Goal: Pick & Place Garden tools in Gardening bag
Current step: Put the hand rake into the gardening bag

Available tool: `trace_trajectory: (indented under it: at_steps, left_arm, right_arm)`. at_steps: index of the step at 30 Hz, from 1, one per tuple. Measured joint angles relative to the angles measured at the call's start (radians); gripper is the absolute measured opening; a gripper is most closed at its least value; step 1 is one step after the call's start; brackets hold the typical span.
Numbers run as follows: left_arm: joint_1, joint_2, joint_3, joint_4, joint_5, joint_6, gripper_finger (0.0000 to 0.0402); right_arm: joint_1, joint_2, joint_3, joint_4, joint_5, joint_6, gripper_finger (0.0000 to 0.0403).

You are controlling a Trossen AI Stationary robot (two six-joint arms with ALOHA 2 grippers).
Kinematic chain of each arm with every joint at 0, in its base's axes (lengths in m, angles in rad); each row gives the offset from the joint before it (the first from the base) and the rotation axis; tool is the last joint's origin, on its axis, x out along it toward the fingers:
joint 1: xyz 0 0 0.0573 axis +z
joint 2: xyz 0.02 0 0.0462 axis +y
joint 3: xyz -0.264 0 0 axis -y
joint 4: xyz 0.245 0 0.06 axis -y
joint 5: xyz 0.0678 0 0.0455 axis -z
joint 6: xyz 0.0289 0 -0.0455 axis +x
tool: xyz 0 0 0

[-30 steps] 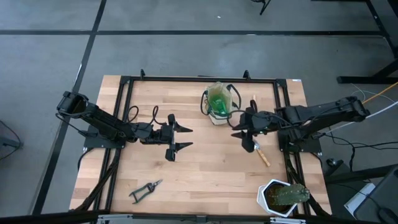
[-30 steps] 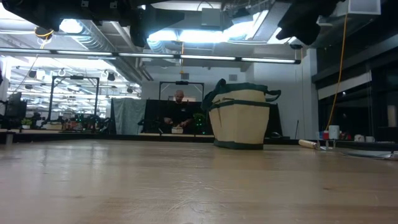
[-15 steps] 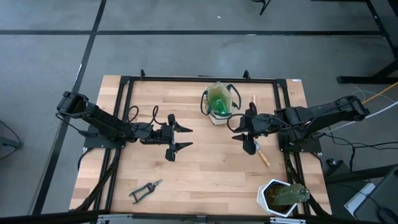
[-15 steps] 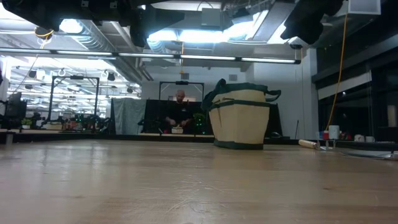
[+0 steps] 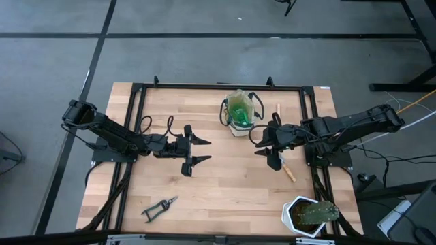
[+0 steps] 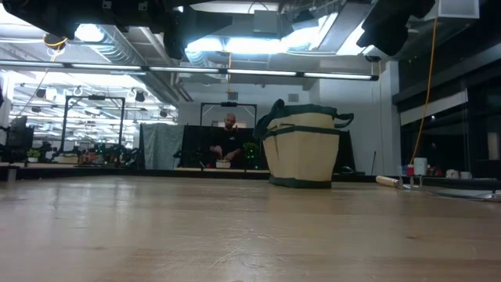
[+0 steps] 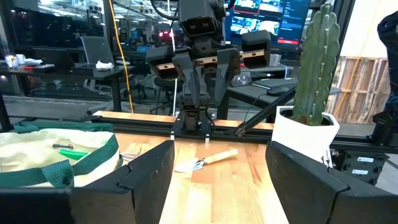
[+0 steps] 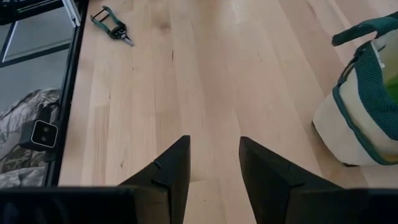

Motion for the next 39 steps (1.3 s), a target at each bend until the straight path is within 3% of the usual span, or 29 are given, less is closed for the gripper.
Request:
trace_trajectory:
  at_steps: [7,17,23,33,39]
  left_arm:
    - [0.0,0.0,0.0,0.0,0.0,0.0,0.0251]
    - [0.0,0.0,0.0,0.0,0.0,0.0,0.0251]
    - [0.0,0.0,0.0,0.0,0.0,0.0,0.0251]
    - [0.0,0.0,0.0,0.0,0.0,0.0,0.0251]
    - [0.0,0.0,0.0,0.0,0.0,0.0,0.0251]
  right_arm:
    - [0.0,0.005,0.0,-0.006,0.021,0.0,0.014]
    - [0.001,0.005,-0.002,-0.378,0.029,0.068,0.014]
    - [0.002,0.005,-0.05,-0.415,0.029,0.122,0.014]
    - [0.001,0.005,-0.069,-0.4,0.154,0.529,0.014]
    - [-0.023,0.005,-0.069,-0.406,0.169,0.604,0.014]
